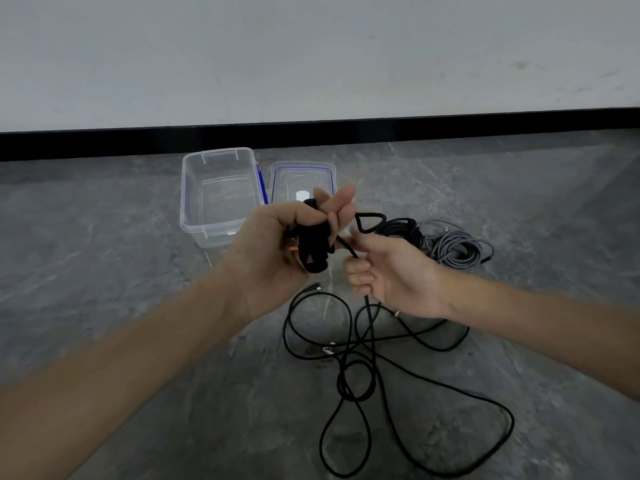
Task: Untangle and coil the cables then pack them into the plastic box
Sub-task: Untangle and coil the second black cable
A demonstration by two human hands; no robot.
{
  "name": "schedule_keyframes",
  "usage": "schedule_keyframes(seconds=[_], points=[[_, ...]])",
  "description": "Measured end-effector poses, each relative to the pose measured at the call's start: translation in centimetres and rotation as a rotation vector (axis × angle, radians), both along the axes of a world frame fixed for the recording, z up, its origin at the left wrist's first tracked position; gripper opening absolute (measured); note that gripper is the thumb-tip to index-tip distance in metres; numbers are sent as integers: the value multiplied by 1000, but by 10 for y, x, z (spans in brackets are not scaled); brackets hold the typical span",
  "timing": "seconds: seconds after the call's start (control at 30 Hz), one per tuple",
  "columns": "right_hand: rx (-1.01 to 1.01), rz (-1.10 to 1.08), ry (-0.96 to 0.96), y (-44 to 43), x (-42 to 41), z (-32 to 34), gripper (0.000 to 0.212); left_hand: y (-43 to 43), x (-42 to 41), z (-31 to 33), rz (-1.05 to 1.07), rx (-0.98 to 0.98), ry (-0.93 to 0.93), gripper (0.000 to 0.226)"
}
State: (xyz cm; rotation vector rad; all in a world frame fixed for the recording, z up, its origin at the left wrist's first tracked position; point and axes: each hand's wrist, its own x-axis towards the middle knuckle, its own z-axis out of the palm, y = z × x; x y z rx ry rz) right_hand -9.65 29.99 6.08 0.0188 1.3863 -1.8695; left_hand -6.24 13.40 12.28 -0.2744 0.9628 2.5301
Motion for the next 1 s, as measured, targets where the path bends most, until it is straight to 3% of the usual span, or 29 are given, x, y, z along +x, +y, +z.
schedule_keyframes(seconds=[0.17, 0.3, 0.57, 0.7, 0.87, 1.0], points=[[135, -55, 134, 1, -2, -2, 50, 0, 1, 0, -27, 18, -17, 24], [159, -63, 154, 3, -4, -10, 28, -2, -4, 3, -39, 25, 21, 24], [166, 0, 74, 7, 9, -22, 24, -12, -11, 8, -30, 13, 62, 23], [141, 12, -11, 7, 16, -25, 12, -10, -11, 7, -63, -10, 80, 26], [97, 26, -53, 8, 21, -28, 21, -10, -14, 9, -50, 22, 104, 26], [106, 39, 33, 9, 20, -23, 23, -10, -15, 10, -27, -9, 130, 26]])
